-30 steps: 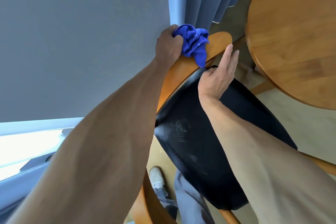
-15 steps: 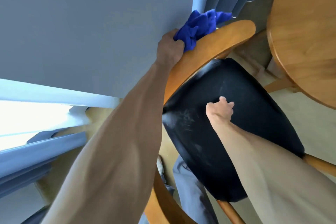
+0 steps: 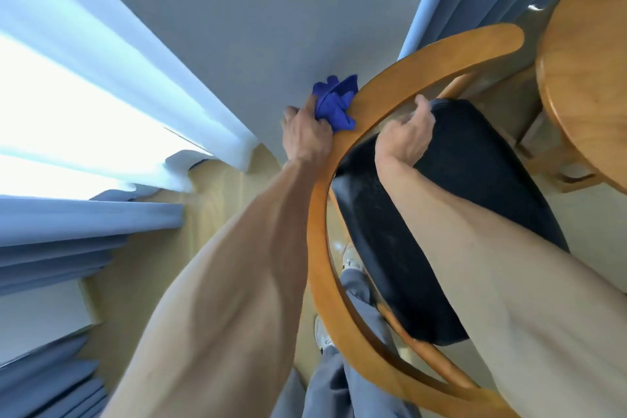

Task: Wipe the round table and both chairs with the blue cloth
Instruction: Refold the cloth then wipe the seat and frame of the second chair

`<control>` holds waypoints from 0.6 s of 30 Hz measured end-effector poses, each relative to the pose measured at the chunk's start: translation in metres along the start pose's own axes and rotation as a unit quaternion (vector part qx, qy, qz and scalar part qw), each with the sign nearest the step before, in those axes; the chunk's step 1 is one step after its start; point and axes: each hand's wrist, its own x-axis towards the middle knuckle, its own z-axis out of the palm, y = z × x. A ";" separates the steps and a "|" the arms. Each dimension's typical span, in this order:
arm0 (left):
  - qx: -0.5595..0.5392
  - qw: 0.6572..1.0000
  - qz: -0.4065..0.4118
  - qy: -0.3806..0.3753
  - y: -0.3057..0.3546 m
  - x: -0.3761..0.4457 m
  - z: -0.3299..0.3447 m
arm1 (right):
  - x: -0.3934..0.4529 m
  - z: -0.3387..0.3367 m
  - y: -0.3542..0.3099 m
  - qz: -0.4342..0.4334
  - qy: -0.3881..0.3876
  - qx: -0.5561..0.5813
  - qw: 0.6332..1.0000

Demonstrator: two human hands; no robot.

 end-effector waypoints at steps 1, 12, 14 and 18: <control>0.010 1.000 0.010 -0.004 -0.009 -0.011 -0.008 | -0.008 -0.003 -0.007 -0.021 0.000 0.018 1.000; -0.034 0.996 0.020 -0.080 -0.082 -0.119 -0.067 | -0.113 -0.043 0.008 -0.267 -0.226 -0.103 0.931; -0.075 0.996 0.010 -0.051 -0.072 -0.130 -0.072 | -0.134 -0.048 0.004 -0.244 -0.176 -0.078 0.951; -0.123 0.991 0.030 -0.039 -0.033 -0.148 -0.076 | -0.146 -0.067 -0.004 -0.144 -0.146 0.053 0.977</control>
